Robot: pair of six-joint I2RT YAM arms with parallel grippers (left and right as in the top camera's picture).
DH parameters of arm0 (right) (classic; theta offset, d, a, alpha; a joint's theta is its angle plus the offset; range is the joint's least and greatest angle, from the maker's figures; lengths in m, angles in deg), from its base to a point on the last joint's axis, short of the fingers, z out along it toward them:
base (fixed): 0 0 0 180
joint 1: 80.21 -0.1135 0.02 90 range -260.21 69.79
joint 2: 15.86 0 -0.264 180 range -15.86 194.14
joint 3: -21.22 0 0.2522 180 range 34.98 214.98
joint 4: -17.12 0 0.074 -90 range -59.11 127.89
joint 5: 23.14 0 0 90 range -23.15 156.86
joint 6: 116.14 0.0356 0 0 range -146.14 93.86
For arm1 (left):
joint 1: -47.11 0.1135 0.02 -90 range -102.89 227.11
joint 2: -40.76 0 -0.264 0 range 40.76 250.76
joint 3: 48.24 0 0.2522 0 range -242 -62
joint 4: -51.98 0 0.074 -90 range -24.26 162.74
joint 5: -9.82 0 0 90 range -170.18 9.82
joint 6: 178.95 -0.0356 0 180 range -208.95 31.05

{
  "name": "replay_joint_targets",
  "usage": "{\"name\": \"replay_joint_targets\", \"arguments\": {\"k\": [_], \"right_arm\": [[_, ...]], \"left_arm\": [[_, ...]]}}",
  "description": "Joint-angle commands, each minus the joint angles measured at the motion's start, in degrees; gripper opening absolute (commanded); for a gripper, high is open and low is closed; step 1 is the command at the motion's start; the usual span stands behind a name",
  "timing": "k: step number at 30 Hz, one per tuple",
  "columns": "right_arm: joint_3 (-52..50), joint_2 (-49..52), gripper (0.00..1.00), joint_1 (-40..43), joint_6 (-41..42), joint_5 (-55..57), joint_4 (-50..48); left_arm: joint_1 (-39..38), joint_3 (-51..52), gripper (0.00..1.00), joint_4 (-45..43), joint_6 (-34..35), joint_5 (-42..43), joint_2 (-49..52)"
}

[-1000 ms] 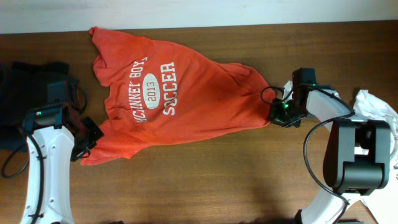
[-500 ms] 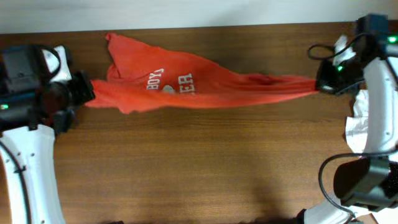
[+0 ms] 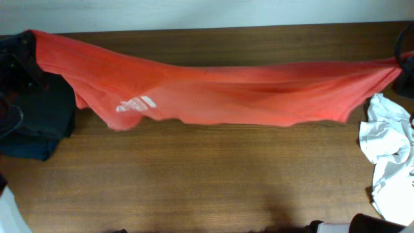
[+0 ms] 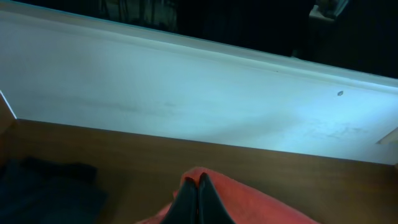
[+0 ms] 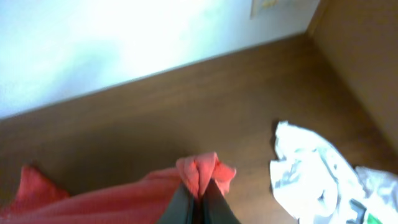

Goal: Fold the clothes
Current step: 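Lift the orange shirt with both grippers and lay it flat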

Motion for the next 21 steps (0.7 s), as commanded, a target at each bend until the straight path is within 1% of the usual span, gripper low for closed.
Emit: {"name": "replay_joint_targets", "arguments": {"k": [1,2,4,6,7,8,10,11,12,13,14,15,16,17,19,20,21], "right_arm": [[0.3,4.5,0.04,0.7,-0.4,1.1,-2.3],[0.3,8.7,0.04,0.7,-0.5,-1.2,-3.4],[0.3,13.9,0.04,0.3,-0.4,-4.3,-5.6],[0.3,18.3,0.04,-0.5,-0.4,-5.7,-8.8],[0.3,21.1,0.04,-1.4,-0.3,-6.2,-12.7],[0.3,22.9,0.04,-2.3,0.1,-6.3,-16.2],[0.3,25.2,0.04,-4.3,5.6,-6.3,-27.2],[0.3,25.2,0.04,-4.9,9.5,-6.3,-34.0],[0.4,24.7,0.04,-5.0,12.3,-6.5,-38.7],[0.7,24.1,0.04,-5.0,14.8,-6.5,-42.7],[1.6,23.3,0.04,-4.9,15.4,-6.5,-46.2],[4.1,22.3,0.04,-4.4,15.3,-6.4,-48.2],[5.9,21.9,0.04,-3.8,15.3,-6.2,-48.0],[8.2,21.5,0.04,-2.8,15.3,-6.2,-46.7],[11.8,21.2,0.04,-0.8,15.1,-6.3,-40.5],[12.5,21.2,0.04,0.0,13.4,-6.3,-34.1],[12.4,21.4,0.04,0.2,10.3,-5.8,-26.5]], "left_arm": [[0.4,-0.6,0.00,-0.1,0.3,0.2,3.3],[0.4,-0.6,0.00,-0.3,0.3,0.2,6.6],[-0.2,-0.6,0.00,-1.2,0.3,0.2,10.5],[-2.1,-0.6,0.00,-4.2,0.3,0.2,15.3],[-3.0,-0.6,0.00,-7.0,0.3,0.1,17.7],[-4.5,-0.6,0.00,-12.0,0.3,0.2,21.3],[-6.7,-0.6,0.00,-21.3,0.3,-0.2,25.6],[-7.6,-0.6,0.00,-27.3,0.5,-1.2,27.1],[-7.9,-0.6,0.00,-33.4,3.3,-4.0,27.6],[-7.8,-0.6,0.00,-37.3,5.7,-5.3,27.6],[-6.7,-1.9,0.01,-42.8,10.0,-5.4,27.5],[-4.9,-4.9,0.00,-47.9,15.8,-5.4,27.5],[-3.7,-7.3,0.00,-50.3,18.0,-5.3,27.5],[-2.7,-9.6,0.00,-51.5,18.8,-4.8,27.5],[-0.2,-16.5,0.00,-47.7,19.4,1.0,27.5],[0.5,-19.0,0.01,-40.5,17.8,6.0,27.4],[0.6,-19.7,0.00,-30.0,14.4,9.4,27.1]]}}
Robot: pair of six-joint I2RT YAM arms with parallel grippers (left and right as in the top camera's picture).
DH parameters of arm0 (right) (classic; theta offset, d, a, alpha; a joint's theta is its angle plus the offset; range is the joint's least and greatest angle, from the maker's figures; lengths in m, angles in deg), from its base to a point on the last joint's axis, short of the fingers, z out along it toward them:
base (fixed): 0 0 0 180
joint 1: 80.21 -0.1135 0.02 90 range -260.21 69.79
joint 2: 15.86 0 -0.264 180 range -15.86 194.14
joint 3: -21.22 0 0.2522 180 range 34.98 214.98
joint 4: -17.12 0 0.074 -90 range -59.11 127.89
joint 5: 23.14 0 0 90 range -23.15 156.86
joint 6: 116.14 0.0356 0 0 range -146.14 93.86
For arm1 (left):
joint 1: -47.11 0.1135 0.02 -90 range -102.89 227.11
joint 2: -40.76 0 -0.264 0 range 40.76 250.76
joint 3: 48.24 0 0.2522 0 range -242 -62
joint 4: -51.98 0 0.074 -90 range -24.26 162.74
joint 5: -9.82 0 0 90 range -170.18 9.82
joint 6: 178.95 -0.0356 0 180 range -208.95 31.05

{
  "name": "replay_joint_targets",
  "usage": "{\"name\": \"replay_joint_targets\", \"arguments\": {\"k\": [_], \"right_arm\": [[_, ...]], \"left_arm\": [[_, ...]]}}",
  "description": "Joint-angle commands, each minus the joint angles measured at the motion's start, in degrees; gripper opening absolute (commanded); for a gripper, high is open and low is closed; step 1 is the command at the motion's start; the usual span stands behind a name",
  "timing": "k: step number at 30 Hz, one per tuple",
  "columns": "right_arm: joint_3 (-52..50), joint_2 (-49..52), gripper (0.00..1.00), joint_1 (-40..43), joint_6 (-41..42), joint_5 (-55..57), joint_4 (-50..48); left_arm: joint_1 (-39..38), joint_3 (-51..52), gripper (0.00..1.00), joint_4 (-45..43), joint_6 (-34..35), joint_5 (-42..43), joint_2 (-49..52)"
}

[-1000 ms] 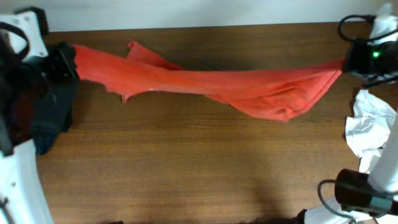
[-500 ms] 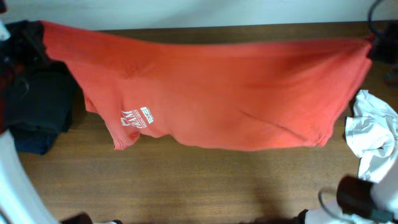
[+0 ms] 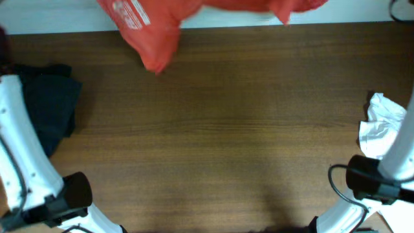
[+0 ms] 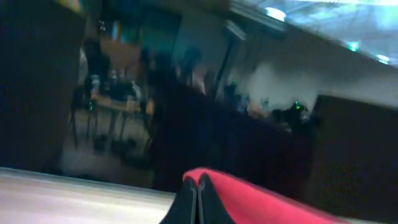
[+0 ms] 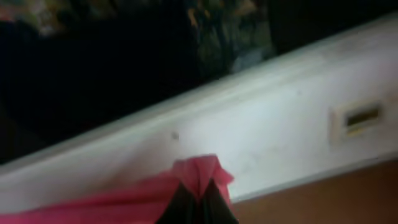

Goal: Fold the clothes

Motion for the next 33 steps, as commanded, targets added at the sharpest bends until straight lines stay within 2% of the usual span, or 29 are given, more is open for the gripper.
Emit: {"name": "replay_joint_targets", "arguments": {"k": [1,3,5,8,12,19,23,28,31,33], "right_arm": [[0.8,-0.5,0.04,2.1,-6.7,3.4,15.3],[-2.2,1.2,0.04,1.7,-11.7,7.2,26.6],[-8.9,3.0,0.04,1.3,-14.6,7.7,33.4],[-22.8,3.3,0.04,1.3,-14.6,8.7,36.7],[-40.8,3.3,0.04,1.5,-14.6,8.8,37.6],[-62.5,2.4,0.04,5.4,-13.9,11.3,35.4],[-74.3,-5.9,0.04,11.1,-12.9,11.3,29.9],[-80.3,-16.8,0.04,17.3,-12.4,11.1,28.1],[-80.3,-20.4,0.04,17.2,-11.6,11.1,27.8],[-80.3,-20.2,0.04,16.0,-11.6,11.1,26.3]], "left_arm": [[0.6,-2.9,0.00,23.8,-6.2,8.7,-1.0],[-1.6,-1.3,0.00,43.2,-16.0,8.5,0.2],[-4.7,3.8,0.00,56.9,-22.4,8.5,2.3],[-8.2,12.5,0.00,63.6,-27.9,8.5,3.9],[-11.5,29.7,0.01,68.6,-32.2,7.1,3.9],[-11.6,54.0,0.00,65.4,-32.2,0.6,1.6],[-9.6,67.8,0.01,59.3,-25.0,-8.1,-11.5],[-1.9,72.5,0.00,60.2,-21.7,-8.1,-32.3],[0.7,72.5,0.00,60.7,-21.1,-7.1,-39.5],[0.7,72.5,0.00,58.9,-21.0,-4.8,-39.9]]}}
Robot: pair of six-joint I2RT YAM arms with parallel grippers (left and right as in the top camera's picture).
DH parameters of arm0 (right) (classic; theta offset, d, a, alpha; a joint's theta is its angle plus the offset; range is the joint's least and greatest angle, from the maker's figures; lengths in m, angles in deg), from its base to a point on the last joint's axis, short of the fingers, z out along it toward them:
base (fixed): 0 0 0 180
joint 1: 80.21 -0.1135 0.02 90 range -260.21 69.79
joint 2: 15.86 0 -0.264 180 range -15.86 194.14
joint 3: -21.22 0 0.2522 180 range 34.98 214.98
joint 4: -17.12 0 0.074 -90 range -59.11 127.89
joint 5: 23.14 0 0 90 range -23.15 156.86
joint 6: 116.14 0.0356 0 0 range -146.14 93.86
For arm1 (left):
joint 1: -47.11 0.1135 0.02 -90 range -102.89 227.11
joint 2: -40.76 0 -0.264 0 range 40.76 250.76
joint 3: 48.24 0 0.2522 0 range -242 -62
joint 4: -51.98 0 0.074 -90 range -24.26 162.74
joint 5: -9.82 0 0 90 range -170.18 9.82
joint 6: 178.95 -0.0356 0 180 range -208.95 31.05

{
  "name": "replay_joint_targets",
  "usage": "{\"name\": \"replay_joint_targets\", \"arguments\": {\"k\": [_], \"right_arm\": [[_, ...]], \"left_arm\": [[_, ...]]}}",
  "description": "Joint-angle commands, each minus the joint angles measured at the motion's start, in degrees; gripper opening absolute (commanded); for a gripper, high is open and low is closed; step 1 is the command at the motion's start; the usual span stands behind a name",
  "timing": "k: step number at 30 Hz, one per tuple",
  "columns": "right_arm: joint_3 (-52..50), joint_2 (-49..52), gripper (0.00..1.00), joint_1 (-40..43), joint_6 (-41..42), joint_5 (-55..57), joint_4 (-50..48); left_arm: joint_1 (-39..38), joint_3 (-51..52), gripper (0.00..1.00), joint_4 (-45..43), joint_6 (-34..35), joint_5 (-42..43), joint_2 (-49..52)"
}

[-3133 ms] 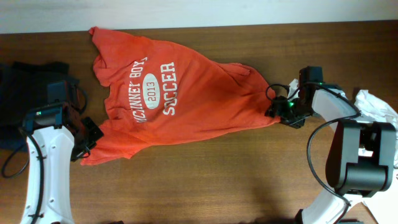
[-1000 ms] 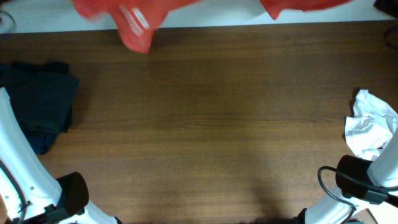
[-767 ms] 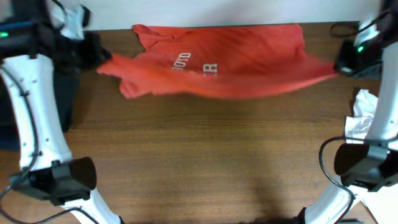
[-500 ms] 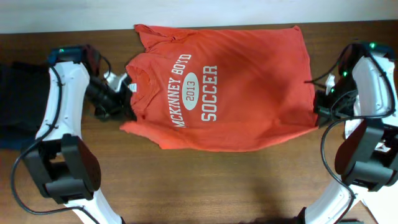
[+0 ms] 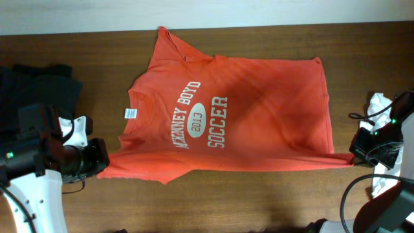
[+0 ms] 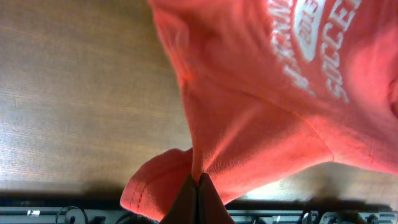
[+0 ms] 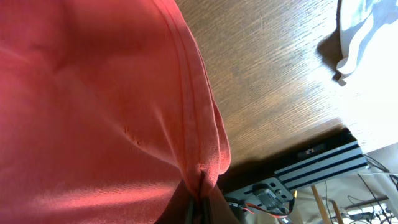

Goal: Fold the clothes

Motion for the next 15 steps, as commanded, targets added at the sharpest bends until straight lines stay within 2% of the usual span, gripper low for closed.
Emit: {"name": "replay_joint_targets", "arguments": {"k": [1,6,11,15], "right_arm": [[-0.3,-0.6,0.04,-1.9,0.6,0.9,-2.3],[-0.3,-0.5,0.05,-5.4,0.6,0.5,-10.3],[-0.4,2.0,0.11,-7.6,0.6,0.1,-18.0],[-0.4,4.2,0.10,-9.2,0.6,-0.4,-23.5]], "left_arm": [[0.3,0.4,0.00,-4.4,2.1,2.6,0.8],[-1.0,0.5,0.00,-16.7,2.1,8.9,9.9],[-5.5,0.5,0.00,-31.7,2.1,9.9,20.8],[-7.5,0.5,0.00,-41.2,2.2,9.9,27.7]]}}
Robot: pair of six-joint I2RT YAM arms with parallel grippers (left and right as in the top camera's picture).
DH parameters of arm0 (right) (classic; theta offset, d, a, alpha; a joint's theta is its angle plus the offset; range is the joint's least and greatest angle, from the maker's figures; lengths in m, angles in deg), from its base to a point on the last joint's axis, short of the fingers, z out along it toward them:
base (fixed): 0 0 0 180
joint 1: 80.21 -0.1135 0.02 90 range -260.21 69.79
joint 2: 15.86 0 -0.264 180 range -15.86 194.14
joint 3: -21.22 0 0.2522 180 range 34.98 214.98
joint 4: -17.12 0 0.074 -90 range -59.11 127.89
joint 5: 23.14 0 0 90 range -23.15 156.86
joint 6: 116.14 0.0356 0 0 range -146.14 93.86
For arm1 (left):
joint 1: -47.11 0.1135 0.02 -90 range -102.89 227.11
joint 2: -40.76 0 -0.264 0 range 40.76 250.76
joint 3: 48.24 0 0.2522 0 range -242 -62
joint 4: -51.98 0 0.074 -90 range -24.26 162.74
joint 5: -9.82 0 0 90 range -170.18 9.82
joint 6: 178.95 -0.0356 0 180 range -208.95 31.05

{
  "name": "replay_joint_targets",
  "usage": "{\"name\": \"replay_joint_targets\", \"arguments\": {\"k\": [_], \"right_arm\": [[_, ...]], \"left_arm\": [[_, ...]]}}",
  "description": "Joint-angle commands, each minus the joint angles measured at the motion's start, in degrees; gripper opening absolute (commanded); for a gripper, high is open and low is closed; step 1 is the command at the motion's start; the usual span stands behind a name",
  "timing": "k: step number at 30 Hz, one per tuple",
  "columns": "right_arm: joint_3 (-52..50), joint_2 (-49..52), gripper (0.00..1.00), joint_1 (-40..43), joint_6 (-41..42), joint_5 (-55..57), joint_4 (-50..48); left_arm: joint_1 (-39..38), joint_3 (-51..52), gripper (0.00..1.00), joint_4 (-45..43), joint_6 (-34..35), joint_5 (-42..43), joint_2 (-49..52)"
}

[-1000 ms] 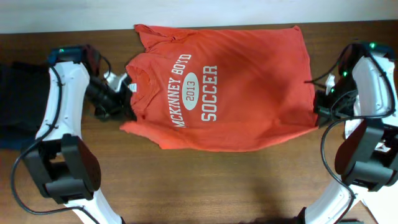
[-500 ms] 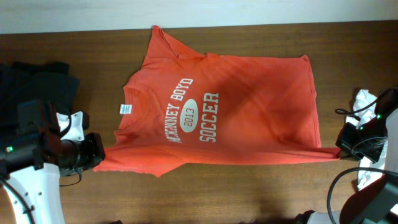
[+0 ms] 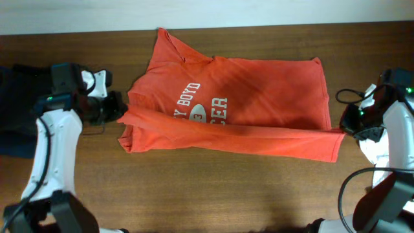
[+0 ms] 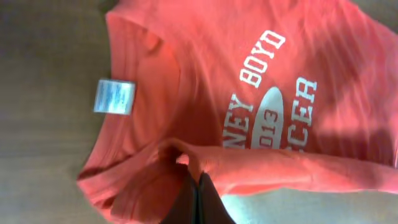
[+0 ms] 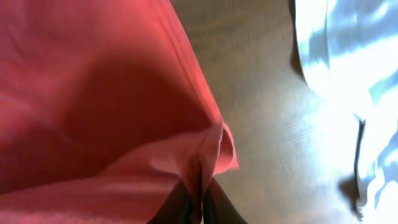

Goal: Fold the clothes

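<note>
An orange T-shirt with white "BOYD 2013 SOCCER" print lies spread on the wooden table. Its near edge is lifted and doubled back over the lower print as a long band. My left gripper is shut on the band's left end, near the neck label. At the right end my right gripper is shut on the shirt's corner. In both wrist views the dark fingers pinch orange cloth.
A dark garment lies at the table's left edge behind my left arm. White crumpled clothing sits at the right edge, also seen as white cloth in the right wrist view. The table's far edge meets a white wall.
Both grippers moved away from the near side toward the shirt's middle, carrying the near edge with them. That edge now lies folded over the lower part of the shirt. Both stay shut.
The shirt hung stretched between both shut grippers over the table's far half. It was then raised high near the wall. Later it lay flat, print up, with the grippers at its near corners. Now the near edge is doubled back over the print.
</note>
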Motion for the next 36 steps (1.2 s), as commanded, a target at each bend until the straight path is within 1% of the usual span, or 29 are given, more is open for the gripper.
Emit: {"name": "replay_joint_targets", "arguments": {"k": [1,5,10,13,15,16,17,18,19,20,24,26,27,29,30,31,32,34,35,36], "right_arm": [[-0.3,1.7,0.11,-1.6,0.2,-0.1,-2.8],[-0.3,5.6,0.11,-2.0,0.2,-0.1,-7.2],[-0.3,8.6,0.11,-2.5,0.2,-0.6,-9.6],[-0.3,9.3,0.12,-3.7,0.2,-1.0,-11.0],[-0.3,9.8,0.12,-4.2,0.2,-1.0,-11.6],[-0.3,10.1,0.12,-4.2,0.2,-1.0,-11.8],[-0.3,10.6,0.13,-4.2,0.2,-1.0,-11.8],[-0.3,11.0,0.16,-4.2,0.2,-1.0,-11.8],[-0.3,11.3,0.18,-4.2,0.2,-1.0,-11.9],[-0.3,11.4,0.18,-4.2,0.2,-1.0,-12.2],[-0.3,11.5,0.18,-4.2,0.2,-1.0,-13.1],[-0.3,11.5,0.18,-4.2,0.2,-1.0,-13.8],[-0.3,11.5,0.18,-4.2,0.2,-1.0,-14.3],[-0.3,11.5,0.18,-4.2,0.2,-1.7,-16.5],[-0.3,11.5,0.24,-4.2,0.2,-3.1,-18.6],[-0.3,11.5,0.37,-4.2,0.2,-4.5,-20.2],[-0.3,11.5,0.40,-4.2,0.2,-4.9,-20.8],[-0.3,11.5,0.39,-3.9,0.2,-4.4,-19.2],[-0.2,11.4,0.39,-3.4,0.3,-4.5,-17.4],[0.0,11.3,0.39,-3.1,0.2,-4.5,-14.9]], "left_arm": [[-0.7,0.0,0.00,-5.6,0.2,0.8,4.9],[-1.7,0.0,0.00,-13.3,0.3,0.9,9.3],[-4.3,0.0,0.00,-18.8,0.3,0.8,11.6],[-5.6,0.0,0.01,-20.8,0.3,-1.1,12.0],[-5.7,0.0,0.11,-22.5,0.3,-1.3,12.0],[-5.7,0.0,0.22,-22.7,0.3,-1.3,12.0],[-5.7,0.0,0.39,-22.5,0.3,-1.2,12.0],[-5.7,0.0,0.48,-22.2,0.3,-1.1,12.0],[-5.7,0.0,0.49,-21.7,0.3,-1.1,12.0],[-5.7,0.0,0.49,-20.7,0.3,-1.1,12.0],[-6.8,0.0,0.49,-12.2,0.3,-1.1,12.0],[-6.9,0.0,0.49,-10.1,0.3,-1.1,12.0],[-6.9,0.0,0.48,-9.7,0.3,-1.1,12.0],[-6.9,0.0,0.43,-9.2,0.3,-1.1,12.0],[-6.9,0.0,0.43,-8.9,0.3,-1.1,12.0],[-6.9,0.0,0.43,-8.5,0.3,-1.1,12.0],[-6.9,0.0,0.43,-8.0,0.3,-1.1,12.0],[-6.9,0.0,0.42,-8.0,-0.2,-1.1,12.0],[-7.2,0.0,0.42,-8.0,-2.0,-1.1,12.0],[-7.5,0.0,0.39,-8.0,-3.3,-0.9,12.0]]}}
